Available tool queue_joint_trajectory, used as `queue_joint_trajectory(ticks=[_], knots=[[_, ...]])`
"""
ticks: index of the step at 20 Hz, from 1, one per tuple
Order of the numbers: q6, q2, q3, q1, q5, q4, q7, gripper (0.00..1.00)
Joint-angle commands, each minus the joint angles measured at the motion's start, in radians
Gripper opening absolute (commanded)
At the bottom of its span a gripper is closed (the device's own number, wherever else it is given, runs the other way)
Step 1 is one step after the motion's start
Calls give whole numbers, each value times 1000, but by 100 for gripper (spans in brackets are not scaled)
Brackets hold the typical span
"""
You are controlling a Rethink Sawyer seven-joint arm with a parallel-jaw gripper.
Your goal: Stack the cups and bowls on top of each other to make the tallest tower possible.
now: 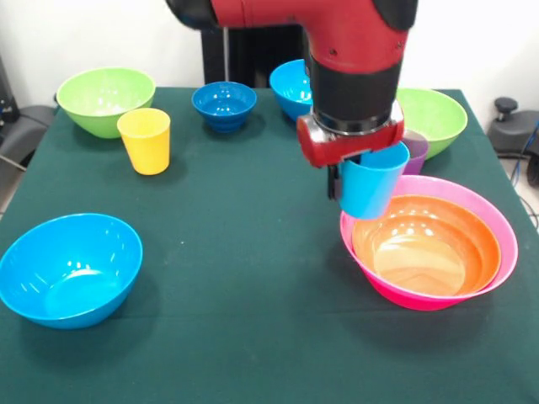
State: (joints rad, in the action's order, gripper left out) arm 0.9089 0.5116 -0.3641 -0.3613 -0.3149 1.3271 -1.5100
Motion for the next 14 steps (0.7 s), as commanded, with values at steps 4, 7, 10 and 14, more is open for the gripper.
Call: queue_joint_trajectory(ticks=[4,7,10,14], knots=[[-11,-7,-71,-7,9,95,35,0],[-61,-50,-72,7,0,66,9,0],[-123,-97,-68,21,-11,45,-22,0],[-173,-135,-62,32,-18,29,-36,0]])
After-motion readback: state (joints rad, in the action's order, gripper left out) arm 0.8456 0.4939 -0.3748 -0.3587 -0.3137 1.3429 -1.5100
